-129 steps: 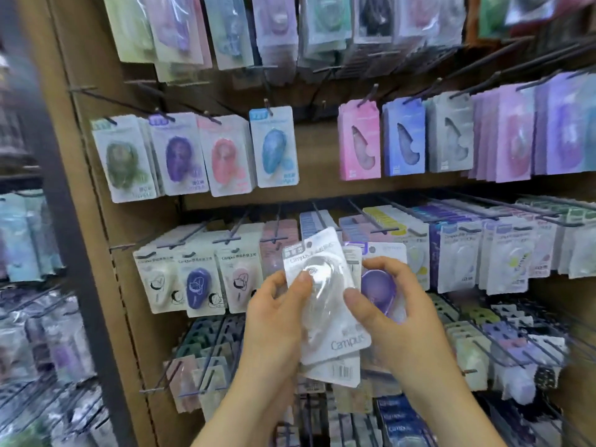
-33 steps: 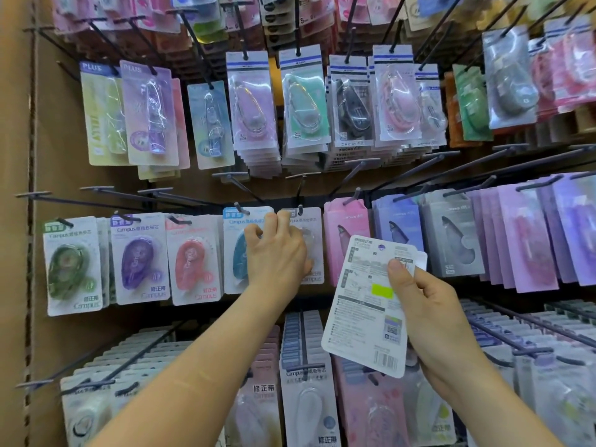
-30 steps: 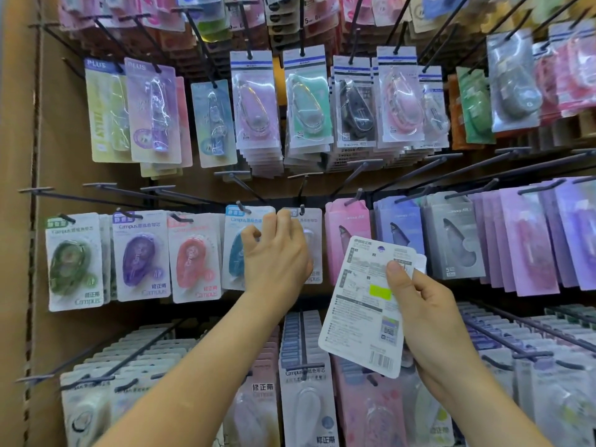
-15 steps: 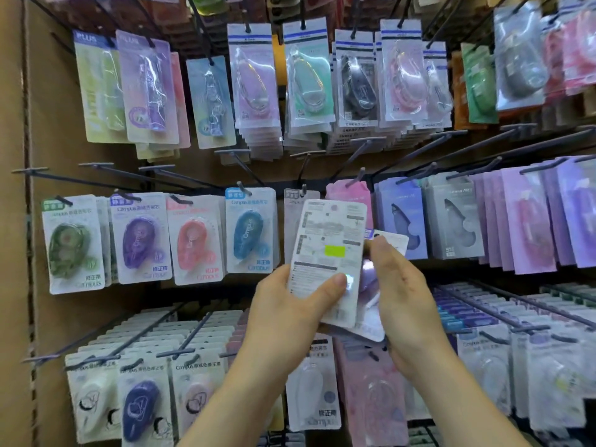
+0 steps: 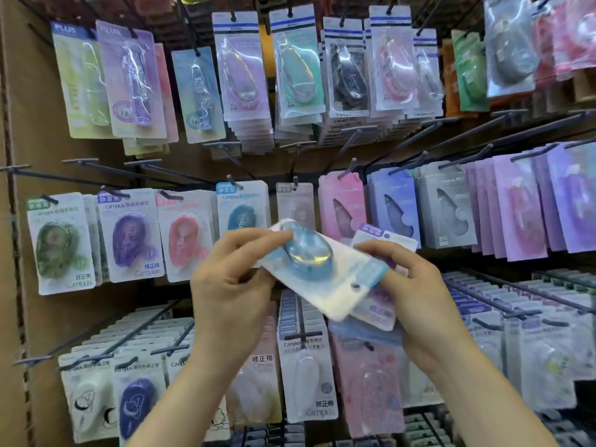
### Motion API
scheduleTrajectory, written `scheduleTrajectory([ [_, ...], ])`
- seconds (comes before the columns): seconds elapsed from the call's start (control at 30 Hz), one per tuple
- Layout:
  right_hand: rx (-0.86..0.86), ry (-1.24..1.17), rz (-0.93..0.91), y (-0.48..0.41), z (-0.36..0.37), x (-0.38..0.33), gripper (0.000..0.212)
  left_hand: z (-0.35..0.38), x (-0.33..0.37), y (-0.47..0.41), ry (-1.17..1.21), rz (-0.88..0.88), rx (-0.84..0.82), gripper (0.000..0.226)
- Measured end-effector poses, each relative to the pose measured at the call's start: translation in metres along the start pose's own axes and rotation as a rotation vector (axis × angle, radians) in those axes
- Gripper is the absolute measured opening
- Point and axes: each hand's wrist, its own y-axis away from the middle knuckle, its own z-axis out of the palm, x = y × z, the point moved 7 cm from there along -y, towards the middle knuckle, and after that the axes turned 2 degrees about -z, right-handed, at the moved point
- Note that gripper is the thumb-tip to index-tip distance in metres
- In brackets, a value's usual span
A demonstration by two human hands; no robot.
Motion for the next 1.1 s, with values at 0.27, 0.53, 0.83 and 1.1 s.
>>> scheduleTrajectory([
  [0.27,-0.221,-0.099,0.086,0.008,0.016,-0.001,0.023,0.002,0.015,0.005,-0.251,0.396,-0.048,0.047],
  [0.53,-0.325,-0.055,0.037,0.009,0.02,-0.004,0.04,0.003,0.005,0.008,-0.23,0.219,-0.127,0.051],
  [0.83,-0.6,0.515,-0.115,0.009,0.036,-0.032,0.038,0.001,-0.024,0.005,0.194,-0.576,-0.707,0.058],
  [1.1,-0.399,0.263,-0.108,0.001,0.048,-0.017,0.035,-0.033,-0.036,0.006,0.185,-0.653,-0.604,0.053],
])
